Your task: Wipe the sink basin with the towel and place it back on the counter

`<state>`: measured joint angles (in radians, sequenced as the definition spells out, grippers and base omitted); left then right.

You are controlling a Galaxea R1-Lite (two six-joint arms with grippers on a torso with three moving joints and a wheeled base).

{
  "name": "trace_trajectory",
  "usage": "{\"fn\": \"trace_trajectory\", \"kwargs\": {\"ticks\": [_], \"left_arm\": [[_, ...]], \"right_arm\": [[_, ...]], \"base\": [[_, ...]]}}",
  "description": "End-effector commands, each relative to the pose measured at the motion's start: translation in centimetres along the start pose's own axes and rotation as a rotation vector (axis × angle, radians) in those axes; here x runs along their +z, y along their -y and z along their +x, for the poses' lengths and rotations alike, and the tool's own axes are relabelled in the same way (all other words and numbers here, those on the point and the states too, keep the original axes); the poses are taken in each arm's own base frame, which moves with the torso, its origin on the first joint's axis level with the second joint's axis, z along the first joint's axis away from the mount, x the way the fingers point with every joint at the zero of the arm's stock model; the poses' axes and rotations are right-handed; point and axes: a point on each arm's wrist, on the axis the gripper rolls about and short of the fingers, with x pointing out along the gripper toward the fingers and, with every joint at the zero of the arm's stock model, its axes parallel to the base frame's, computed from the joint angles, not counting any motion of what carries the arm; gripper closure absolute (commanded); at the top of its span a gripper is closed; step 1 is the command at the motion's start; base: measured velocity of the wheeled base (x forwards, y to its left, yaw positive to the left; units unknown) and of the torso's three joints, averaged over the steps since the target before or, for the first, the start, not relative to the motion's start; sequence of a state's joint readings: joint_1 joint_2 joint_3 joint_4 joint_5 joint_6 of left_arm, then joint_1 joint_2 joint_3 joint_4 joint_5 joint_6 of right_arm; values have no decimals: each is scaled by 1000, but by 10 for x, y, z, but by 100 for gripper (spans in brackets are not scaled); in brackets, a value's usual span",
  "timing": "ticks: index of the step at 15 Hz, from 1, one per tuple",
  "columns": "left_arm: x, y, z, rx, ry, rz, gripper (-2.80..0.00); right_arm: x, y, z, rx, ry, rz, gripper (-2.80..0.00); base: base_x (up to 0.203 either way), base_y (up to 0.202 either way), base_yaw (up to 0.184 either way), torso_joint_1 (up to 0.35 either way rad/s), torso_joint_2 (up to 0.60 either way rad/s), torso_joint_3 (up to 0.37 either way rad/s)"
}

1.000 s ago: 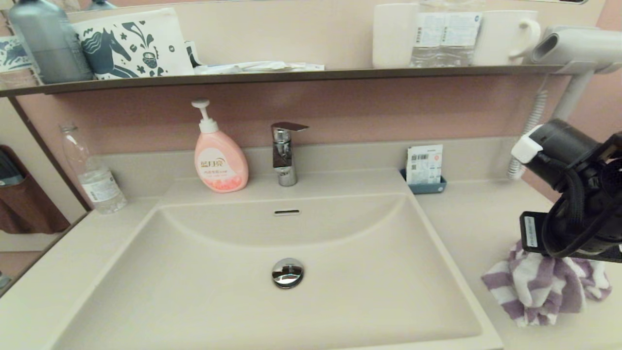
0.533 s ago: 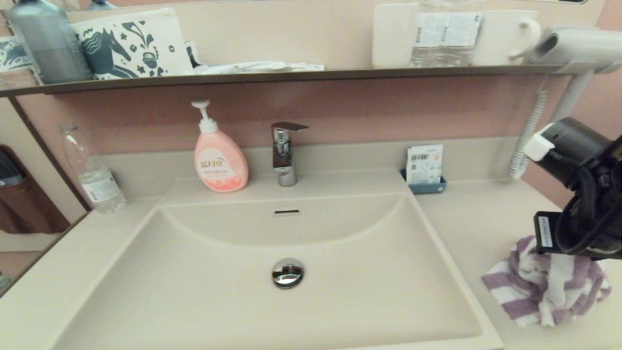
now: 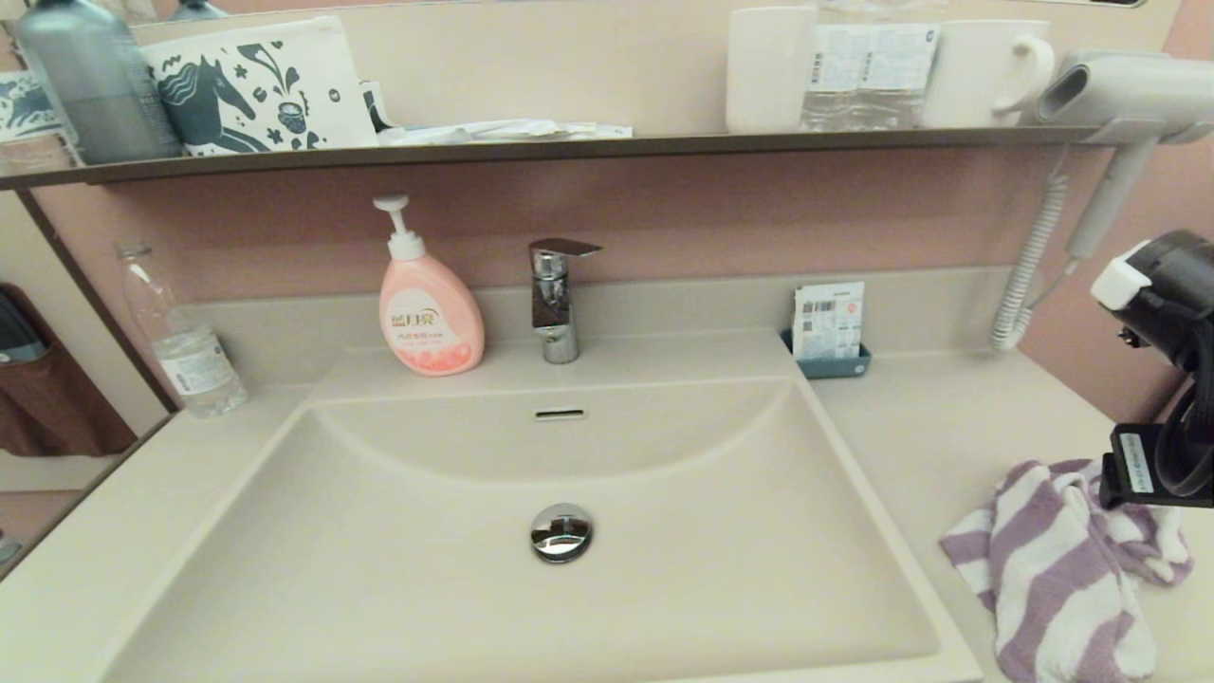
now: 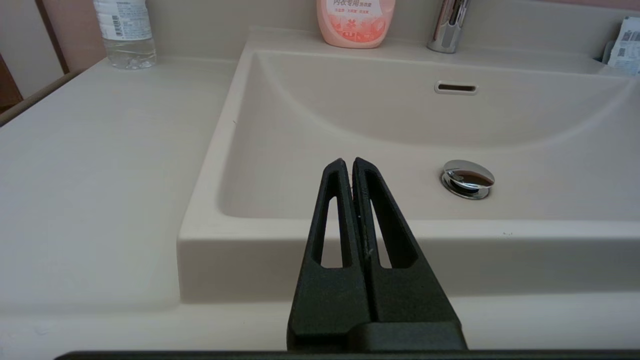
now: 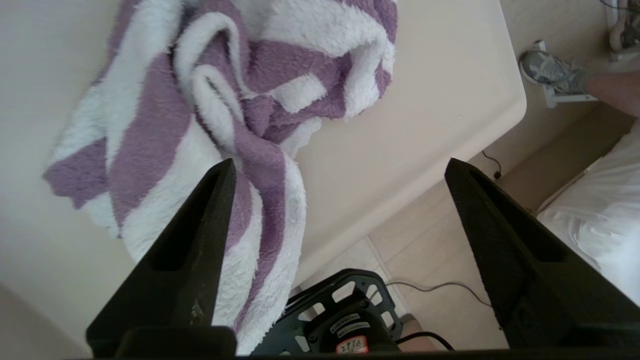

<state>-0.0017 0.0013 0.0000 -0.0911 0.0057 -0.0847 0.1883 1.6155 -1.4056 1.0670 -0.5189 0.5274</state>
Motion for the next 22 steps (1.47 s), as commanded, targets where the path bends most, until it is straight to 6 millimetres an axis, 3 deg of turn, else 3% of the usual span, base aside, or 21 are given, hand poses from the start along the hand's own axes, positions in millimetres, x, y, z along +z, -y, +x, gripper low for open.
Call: {"fn": "trace_trajectory", "kwargs": {"ticks": [1,9,10,13,19,22], "left_arm": [[0,0,0,1,1,-1,0],[0,0,0,1,1,-1,0],[0,0,0,1,1,-1,0],[0,0,0,1,1,0,0],[0,0,0,1,1,-1,0],[0,0,0,1,1,-1,0]], "right_arm": [[0,0,4,-14,-14,-2,-280],[4,11,6,-17,-17,17,-280],[3,11,4,-12,-11,19,0],[1,14,-3,26,0,26,0],[-12,35,-36,306,20,82,0],[-33,61,-67,437,98,118,0]], "base": [[0,0,0,0,0,0],[0,0,0,0,0,0],[0,0,0,0,0,0],[0,0,0,0,0,0],[0,0,0,0,0,0],[0,0,0,0,0,0]]}}
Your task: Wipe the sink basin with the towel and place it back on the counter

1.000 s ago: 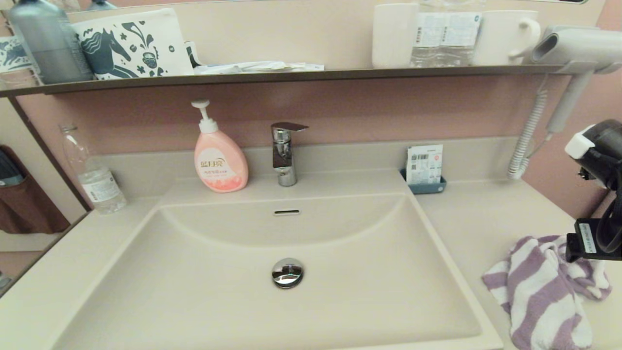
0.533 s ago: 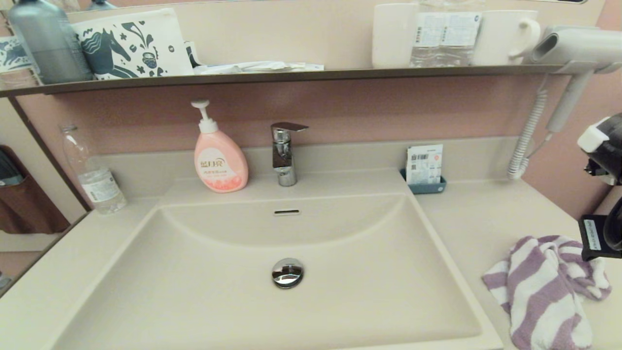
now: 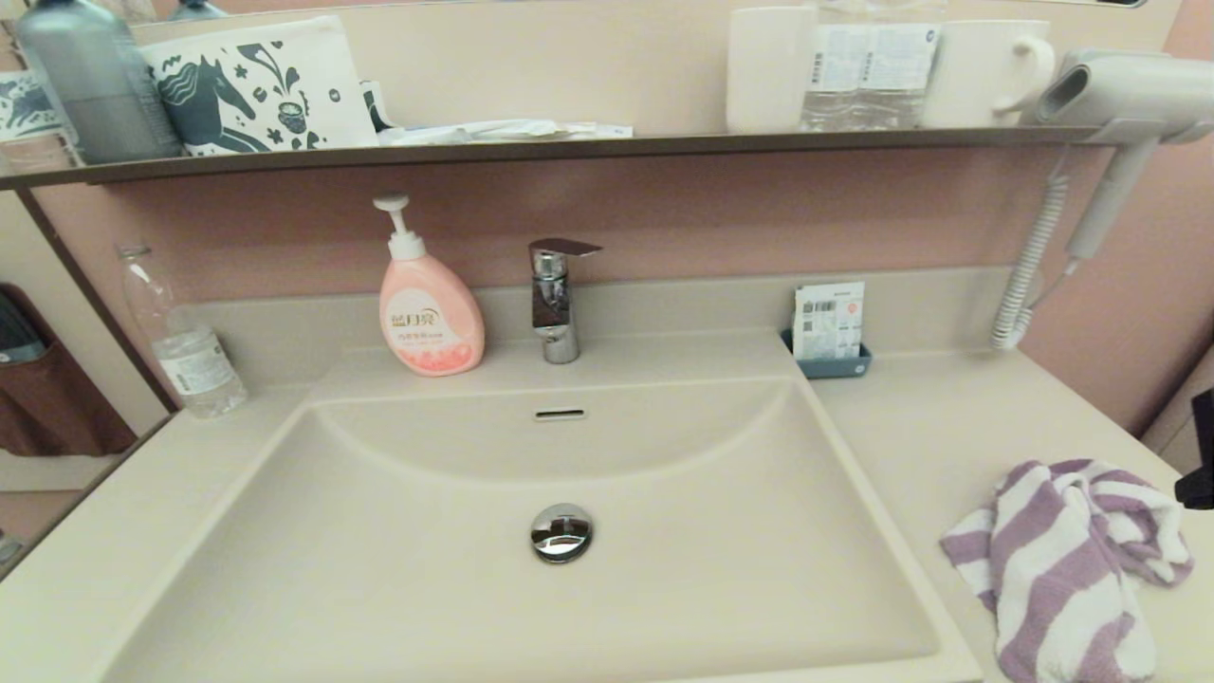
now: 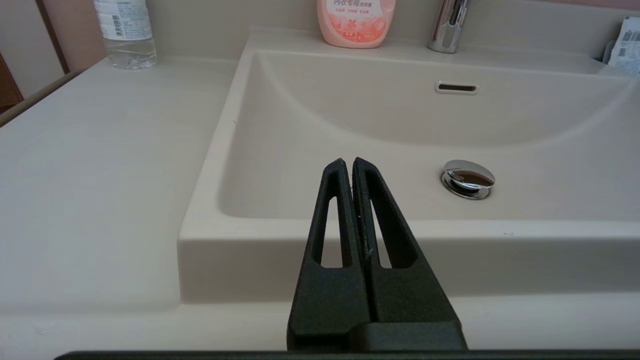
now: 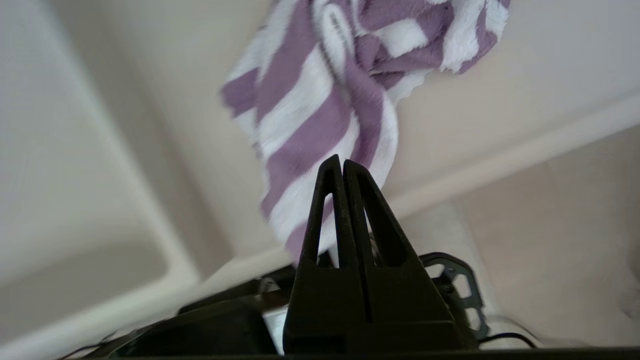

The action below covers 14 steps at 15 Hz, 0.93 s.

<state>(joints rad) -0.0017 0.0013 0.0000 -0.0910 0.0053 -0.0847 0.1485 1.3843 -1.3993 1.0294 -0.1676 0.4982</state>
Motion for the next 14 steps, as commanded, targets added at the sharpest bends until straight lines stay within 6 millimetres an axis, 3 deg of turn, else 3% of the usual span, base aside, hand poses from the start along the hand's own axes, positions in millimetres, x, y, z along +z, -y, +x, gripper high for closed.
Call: {"fn": "trace_trajectory", "kwargs": {"ticks": [1,6,9,12,14], "left_arm": [[0,0,0,1,1,-1,0],[0,0,0,1,1,-1,0],[0,0,0,1,1,-1,0],[0,0,0,1,1,0,0],[0,0,0,1,1,-1,0]], "right_arm": [[-18,16,-34,71,90,19,0],[-85,65,-98,187,326,36,0],[-136,100,-133,243,543,86,0],[-188,119,-152,194,740,156,0],[-227,126,-159,132,879,108,0]], "base": [[0,0,0,0,0,0],[0,0,0,0,0,0],[0,0,0,0,0,0],[0,0,0,0,0,0],[0,0,0,0,0,0]]}}
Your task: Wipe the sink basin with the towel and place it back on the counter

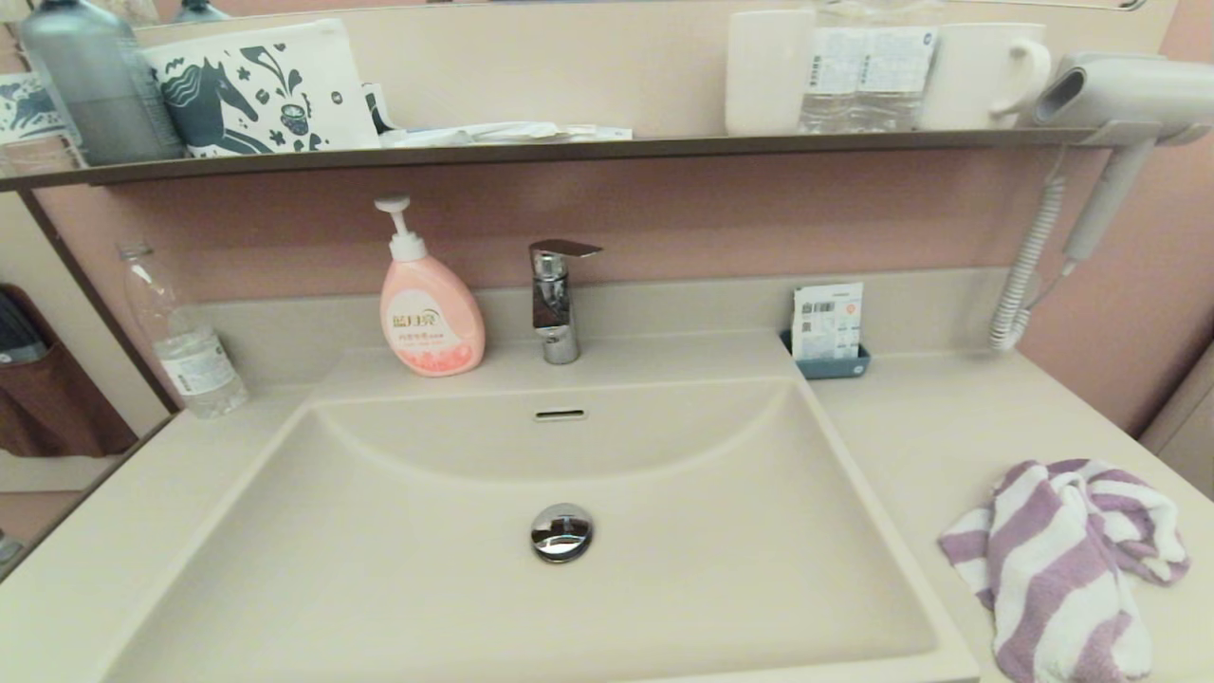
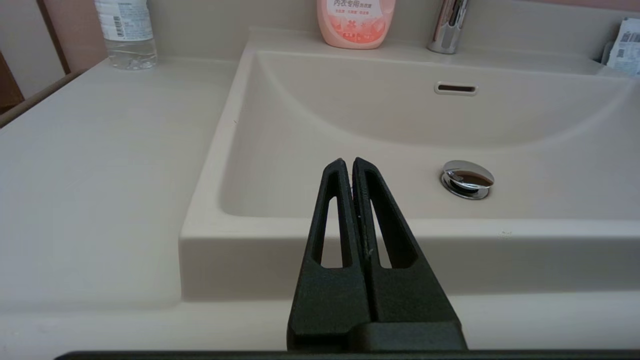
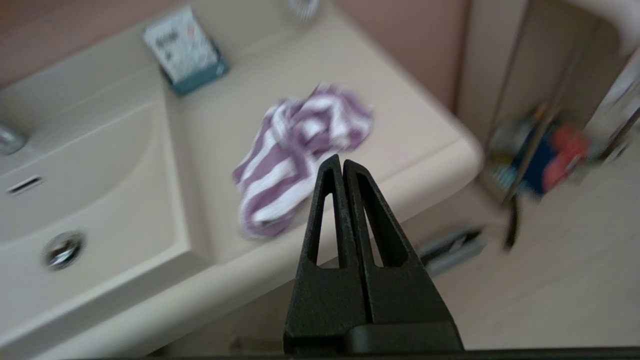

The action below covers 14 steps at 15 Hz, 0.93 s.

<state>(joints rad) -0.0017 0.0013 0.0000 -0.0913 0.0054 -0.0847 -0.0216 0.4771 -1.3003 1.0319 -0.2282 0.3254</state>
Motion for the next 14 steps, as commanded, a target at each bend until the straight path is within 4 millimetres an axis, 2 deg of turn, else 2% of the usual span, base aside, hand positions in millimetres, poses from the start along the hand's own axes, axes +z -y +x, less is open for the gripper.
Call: {"fn": "trace_trajectory", "kwargs": {"ticks": [1,4,6,9,12,14], "left_arm": [[0,0,0,1,1,-1,0],[0,0,0,1,1,-1,0],[0,0,0,1,1,0,0],[0,0,0,1,1,-1,0],[0,0,0,2,1,-1,0],[0,0,0,2,1,-1,0]], "right_arm": [[-25,11,-36,-2,140,-34,0],[-42,19,-41,20,149,-65,0],[-65,30,-41,70,140,-104,0],[-100,43,-30,113,106,-178,0],[-121,40,1,185,81,-182,0],[-133,35,31,202,76,-182,0]], "base": [[0,0,0,0,0,0],[0,0,0,0,0,0],[0,0,0,0,0,0],[0,0,0,0,0,0],[0,0,0,0,0,0],[0,0,0,0,0,0]]}}
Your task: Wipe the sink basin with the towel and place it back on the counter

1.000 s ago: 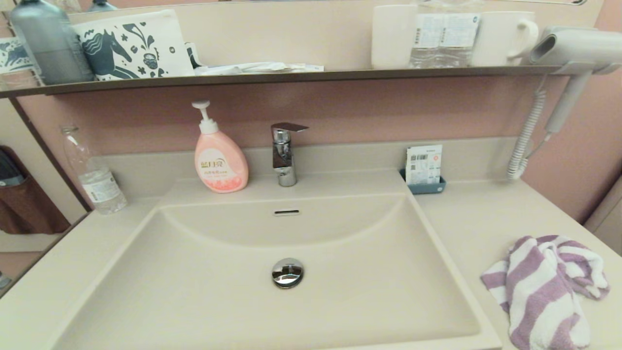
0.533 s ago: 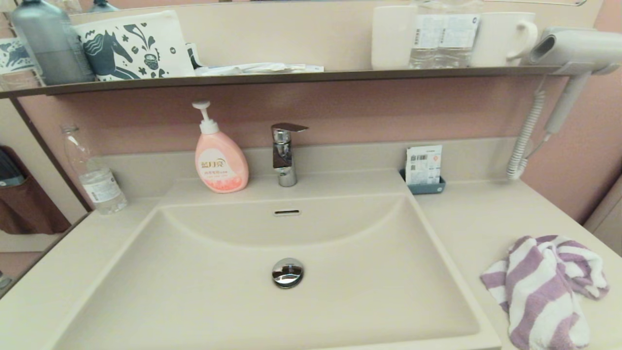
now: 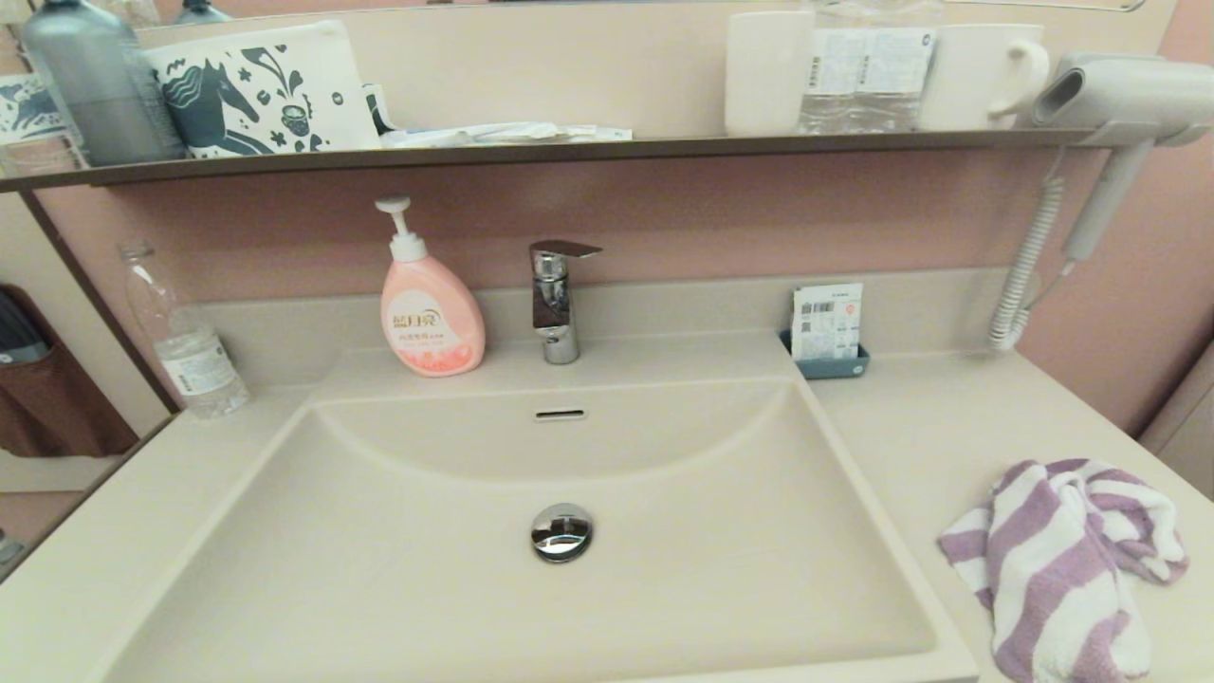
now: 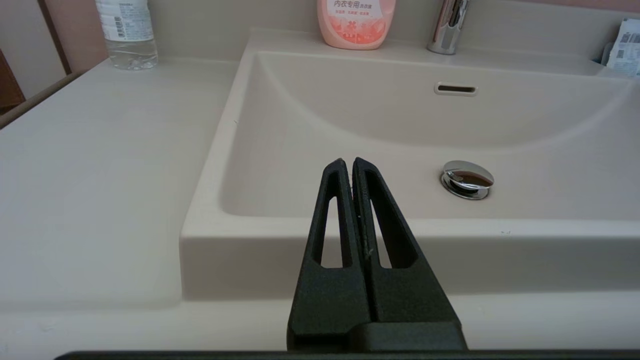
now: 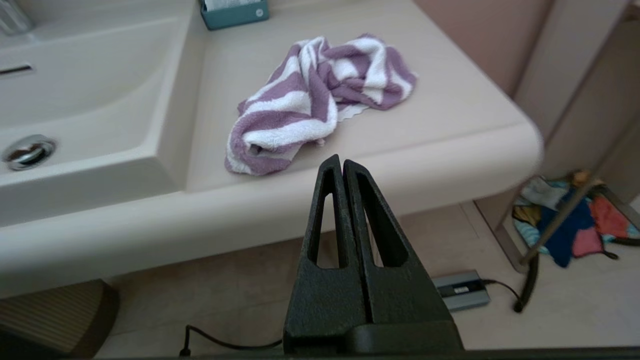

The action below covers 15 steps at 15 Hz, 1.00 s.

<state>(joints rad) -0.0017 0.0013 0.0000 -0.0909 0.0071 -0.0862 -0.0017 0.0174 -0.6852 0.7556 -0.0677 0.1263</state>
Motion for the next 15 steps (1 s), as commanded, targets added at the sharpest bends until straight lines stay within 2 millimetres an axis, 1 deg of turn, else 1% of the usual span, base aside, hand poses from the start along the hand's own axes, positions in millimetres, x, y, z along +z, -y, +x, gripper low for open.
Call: {"fn": "trace_trajectory", "kwargs": {"ticks": [1,4,6,7,9,11,15], "left_arm": [[0,0,0,1,1,0,0],[0,0,0,1,1,0,0],[0,0,0,1,1,-1,0],[0,0,0,1,1,-1,0],[0,0,0,1,1,-1,0],[0,0,0,1,1,0,0],[0,0,0,1,1,0,0]], "right_arm": [[-15,0,23,5,8,-3,0],[-49,0,69,58,60,-31,0],[-68,0,85,142,97,-85,0],[-70,-1,87,175,128,-122,0],[-70,1,88,110,137,-152,0],[-74,2,90,58,127,-182,0],[-80,3,92,62,91,-118,0]], "base": [[0,0,0,0,0,0],[0,0,0,0,0,0],[0,0,0,0,0,0],[0,0,0,0,0,0],[0,0,0,0,0,0],[0,0,0,0,0,0],[0,0,0,0,0,0]]}}
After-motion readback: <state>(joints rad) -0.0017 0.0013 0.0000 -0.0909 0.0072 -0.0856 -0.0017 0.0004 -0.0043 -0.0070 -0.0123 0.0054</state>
